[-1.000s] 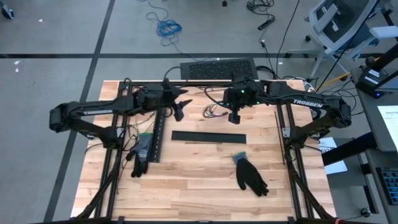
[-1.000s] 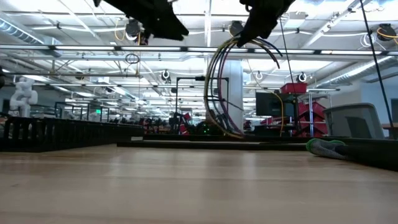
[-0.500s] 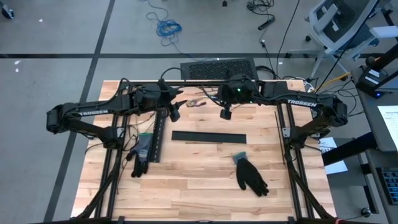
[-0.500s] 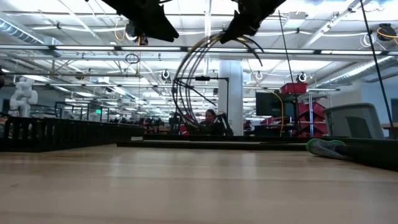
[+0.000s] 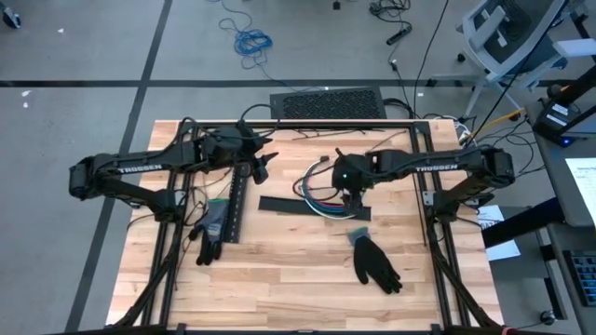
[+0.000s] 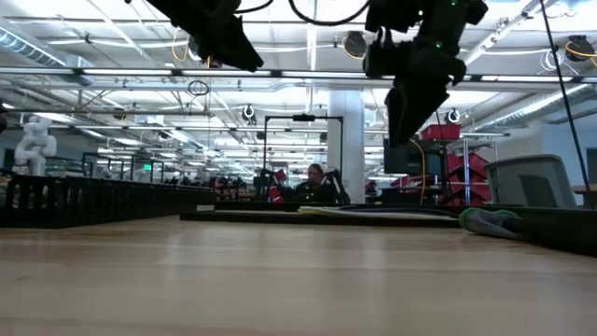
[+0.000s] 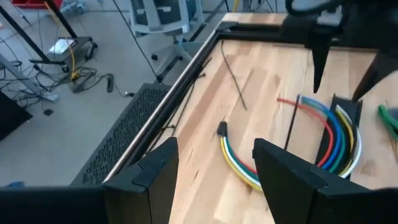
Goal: Ziptie cables
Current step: Wrap the cable wires with the black ziptie
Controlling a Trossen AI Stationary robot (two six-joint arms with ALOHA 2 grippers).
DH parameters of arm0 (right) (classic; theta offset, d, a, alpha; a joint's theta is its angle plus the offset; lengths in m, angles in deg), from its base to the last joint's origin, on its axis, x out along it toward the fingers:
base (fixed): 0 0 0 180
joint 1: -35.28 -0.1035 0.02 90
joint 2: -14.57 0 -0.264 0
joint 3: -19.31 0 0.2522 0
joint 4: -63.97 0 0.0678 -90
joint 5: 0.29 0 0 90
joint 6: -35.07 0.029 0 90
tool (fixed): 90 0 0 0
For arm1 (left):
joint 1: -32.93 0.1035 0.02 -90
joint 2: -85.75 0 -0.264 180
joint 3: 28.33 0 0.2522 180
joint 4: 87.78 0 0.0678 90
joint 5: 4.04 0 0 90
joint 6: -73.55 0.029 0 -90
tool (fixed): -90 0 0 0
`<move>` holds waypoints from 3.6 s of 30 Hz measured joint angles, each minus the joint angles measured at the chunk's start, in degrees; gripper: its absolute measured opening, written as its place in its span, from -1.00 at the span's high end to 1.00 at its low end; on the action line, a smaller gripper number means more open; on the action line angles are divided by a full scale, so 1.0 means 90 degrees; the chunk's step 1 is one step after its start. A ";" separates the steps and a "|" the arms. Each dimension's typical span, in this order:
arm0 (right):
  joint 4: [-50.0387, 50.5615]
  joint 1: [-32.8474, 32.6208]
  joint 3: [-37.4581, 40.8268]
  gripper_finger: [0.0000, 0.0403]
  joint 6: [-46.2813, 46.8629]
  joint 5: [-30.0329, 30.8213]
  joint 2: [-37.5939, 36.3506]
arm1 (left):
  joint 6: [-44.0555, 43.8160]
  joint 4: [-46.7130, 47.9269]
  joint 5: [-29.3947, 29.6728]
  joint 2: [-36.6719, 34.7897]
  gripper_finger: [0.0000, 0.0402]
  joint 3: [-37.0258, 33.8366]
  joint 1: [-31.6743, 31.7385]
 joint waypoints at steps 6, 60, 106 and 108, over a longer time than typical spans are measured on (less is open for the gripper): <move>-0.0194 0.0217 -0.0001 -0.21 0.0324 0.2071 -0.0636 | -0.0245 -0.0809 -0.0385 0.0707 -0.02 -0.0286 0.0043; -0.5612 0.1910 0.4363 -0.06 0.6921 -0.0875 -0.0768 | 0.0600 0.0815 -0.1988 0.2657 -0.02 0.1105 0.0432; -0.7246 0.1899 0.4366 0.98 0.6743 -0.0919 -0.0107 | 0.0556 0.0808 -0.1956 0.2657 -0.02 0.1100 0.0437; -0.7246 0.1899 0.4366 0.99 0.6727 -0.0920 -0.0107 | 0.0578 0.0808 -0.2074 0.2657 -0.02 0.1102 0.0437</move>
